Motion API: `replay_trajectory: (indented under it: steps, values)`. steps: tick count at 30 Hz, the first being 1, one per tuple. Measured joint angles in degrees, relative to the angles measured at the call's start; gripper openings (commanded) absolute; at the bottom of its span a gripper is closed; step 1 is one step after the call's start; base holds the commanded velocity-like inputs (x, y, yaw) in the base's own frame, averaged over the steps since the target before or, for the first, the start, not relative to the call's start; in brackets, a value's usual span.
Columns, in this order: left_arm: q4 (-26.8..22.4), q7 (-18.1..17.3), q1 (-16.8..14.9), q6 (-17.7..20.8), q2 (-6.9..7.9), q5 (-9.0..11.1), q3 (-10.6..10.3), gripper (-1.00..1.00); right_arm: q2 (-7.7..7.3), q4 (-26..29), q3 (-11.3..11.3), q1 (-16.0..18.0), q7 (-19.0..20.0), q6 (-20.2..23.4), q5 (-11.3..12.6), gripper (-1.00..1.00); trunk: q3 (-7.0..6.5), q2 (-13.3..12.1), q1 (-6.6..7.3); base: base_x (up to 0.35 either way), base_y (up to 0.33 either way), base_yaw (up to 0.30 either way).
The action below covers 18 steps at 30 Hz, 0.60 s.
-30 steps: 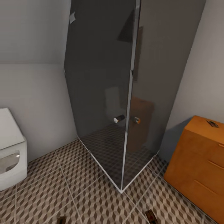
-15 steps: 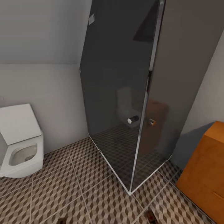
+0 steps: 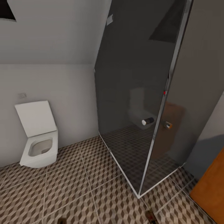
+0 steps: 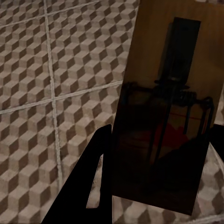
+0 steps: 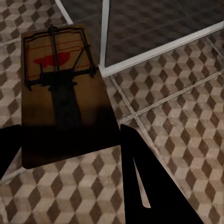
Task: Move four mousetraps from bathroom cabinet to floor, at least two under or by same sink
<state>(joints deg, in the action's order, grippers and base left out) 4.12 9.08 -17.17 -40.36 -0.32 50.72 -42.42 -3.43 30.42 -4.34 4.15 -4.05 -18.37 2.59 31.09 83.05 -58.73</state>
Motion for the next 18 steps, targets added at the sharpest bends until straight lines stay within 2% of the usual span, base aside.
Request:
replay_trajectory:
  steps: [18]
  values:
    - [0.0, 0.0, 0.0, 0.0, 0.00, 0.0, 0.0, -1.00, 0.07, 0.0, 0.0, 0.0, 0.0, 0.0, 0.0, -1.00, 0.00, 0.0, 0.00, 0.000, 0.000, 0.254]
